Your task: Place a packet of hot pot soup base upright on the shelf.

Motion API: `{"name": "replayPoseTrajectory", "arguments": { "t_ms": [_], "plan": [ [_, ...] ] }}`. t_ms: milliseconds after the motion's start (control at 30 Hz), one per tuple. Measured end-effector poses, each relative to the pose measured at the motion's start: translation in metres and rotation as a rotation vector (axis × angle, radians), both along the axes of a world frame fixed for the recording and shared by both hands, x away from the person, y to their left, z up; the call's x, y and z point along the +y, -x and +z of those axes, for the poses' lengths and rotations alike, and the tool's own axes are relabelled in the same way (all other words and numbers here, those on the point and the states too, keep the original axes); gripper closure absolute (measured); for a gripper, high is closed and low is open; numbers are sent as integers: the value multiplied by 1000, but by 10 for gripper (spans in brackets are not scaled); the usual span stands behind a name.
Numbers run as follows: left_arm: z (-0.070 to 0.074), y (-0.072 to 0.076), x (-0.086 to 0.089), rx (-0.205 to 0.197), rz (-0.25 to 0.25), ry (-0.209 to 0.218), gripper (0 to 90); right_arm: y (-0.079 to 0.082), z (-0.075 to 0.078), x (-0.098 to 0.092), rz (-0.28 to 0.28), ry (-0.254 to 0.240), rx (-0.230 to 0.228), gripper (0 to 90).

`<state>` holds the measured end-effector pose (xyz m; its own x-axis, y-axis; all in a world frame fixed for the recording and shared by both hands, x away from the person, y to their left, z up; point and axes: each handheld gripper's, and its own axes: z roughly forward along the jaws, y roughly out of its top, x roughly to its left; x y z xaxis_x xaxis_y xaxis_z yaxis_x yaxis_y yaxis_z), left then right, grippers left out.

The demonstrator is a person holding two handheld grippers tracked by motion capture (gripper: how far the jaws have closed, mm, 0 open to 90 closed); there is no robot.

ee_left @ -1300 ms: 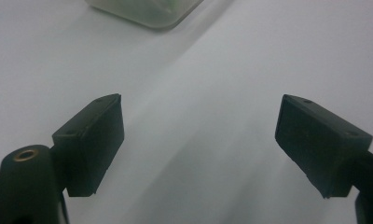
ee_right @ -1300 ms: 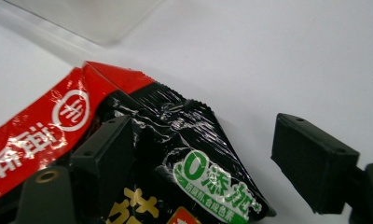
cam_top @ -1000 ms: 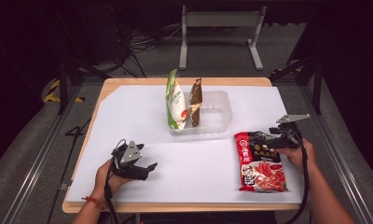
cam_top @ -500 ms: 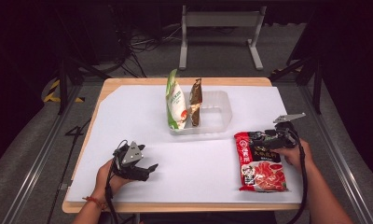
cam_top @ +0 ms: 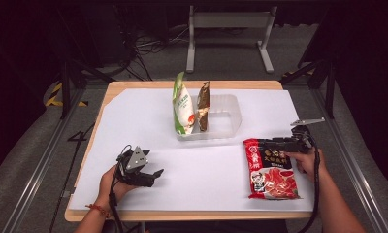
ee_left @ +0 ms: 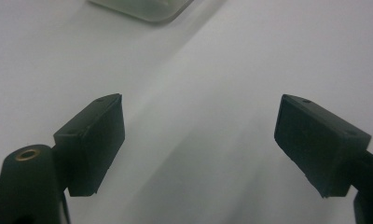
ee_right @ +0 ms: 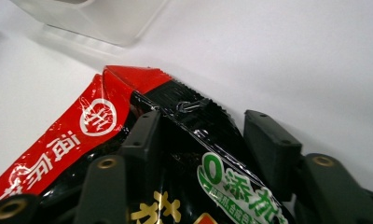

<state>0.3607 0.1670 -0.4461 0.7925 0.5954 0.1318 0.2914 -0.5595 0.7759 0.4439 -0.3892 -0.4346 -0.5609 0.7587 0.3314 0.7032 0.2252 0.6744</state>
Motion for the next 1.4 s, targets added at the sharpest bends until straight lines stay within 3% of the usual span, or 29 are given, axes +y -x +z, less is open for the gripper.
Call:
{"name": "replayPoseTrajectory", "arguments": {
  "t_ms": [267, 467, 967, 1167, 1400],
  "plan": [
    [-1, -1, -1, 3, -3, -8, 169, 4, 7, -7, 10, -45, -50, 732],
    [0, -1, 0, -2, -1, -6, 169, 9, 13, -11, 14, -88, -88, 824],
    [1, -1, 2, -12, 10, -1, 168, 24, 27, -12, 34, -77, -170, 857],
    [2, -2, 5, 4, 19, 41, 189, 27, 30, -14, 31, -86, -178, 860],
    [1, -4, 6, 25, 31, 60, 155, 32, 36, -12, 41, -91, -203, 861]
  ]
}}
